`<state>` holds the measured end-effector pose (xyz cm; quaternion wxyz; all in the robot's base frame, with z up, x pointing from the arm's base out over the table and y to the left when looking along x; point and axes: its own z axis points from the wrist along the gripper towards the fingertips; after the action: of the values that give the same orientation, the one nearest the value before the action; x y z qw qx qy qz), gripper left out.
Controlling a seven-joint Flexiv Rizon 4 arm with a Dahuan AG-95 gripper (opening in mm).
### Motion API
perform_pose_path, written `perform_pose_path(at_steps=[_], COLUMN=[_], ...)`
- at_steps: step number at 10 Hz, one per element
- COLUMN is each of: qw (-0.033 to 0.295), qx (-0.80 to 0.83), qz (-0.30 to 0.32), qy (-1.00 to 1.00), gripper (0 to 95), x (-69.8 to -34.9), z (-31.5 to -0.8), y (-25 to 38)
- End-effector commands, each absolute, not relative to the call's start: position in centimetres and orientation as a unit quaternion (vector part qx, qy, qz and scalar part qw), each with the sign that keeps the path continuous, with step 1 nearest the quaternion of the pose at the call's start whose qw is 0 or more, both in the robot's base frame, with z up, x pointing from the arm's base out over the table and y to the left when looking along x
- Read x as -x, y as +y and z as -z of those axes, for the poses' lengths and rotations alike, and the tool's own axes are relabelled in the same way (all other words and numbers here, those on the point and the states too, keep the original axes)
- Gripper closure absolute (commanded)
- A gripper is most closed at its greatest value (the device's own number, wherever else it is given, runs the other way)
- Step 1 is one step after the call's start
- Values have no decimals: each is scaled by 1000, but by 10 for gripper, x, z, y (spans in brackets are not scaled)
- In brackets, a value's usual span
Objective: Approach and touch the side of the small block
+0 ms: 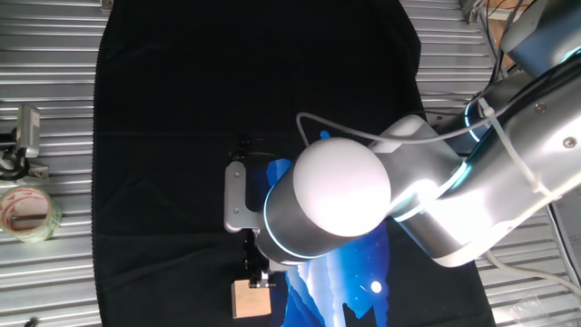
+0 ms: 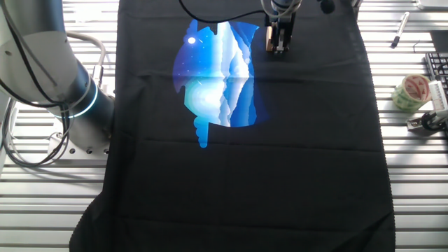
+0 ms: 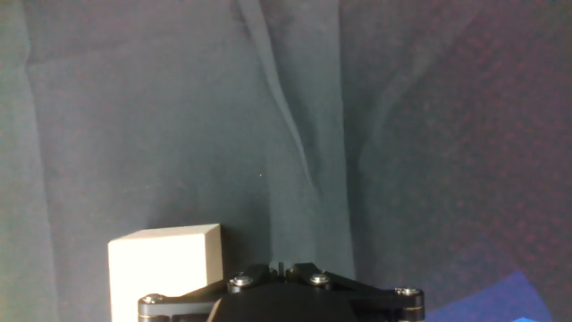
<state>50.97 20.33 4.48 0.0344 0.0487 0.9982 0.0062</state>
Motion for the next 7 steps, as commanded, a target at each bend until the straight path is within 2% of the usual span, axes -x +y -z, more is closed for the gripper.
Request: perform_pose_path(at_steps=[1, 7], qw=[35, 37], qx=[-37, -24], qz=[-6, -10], qy=[999, 999], gripper=[950, 950], x=[-509, -507], z=[-44, -43], y=[204, 210])
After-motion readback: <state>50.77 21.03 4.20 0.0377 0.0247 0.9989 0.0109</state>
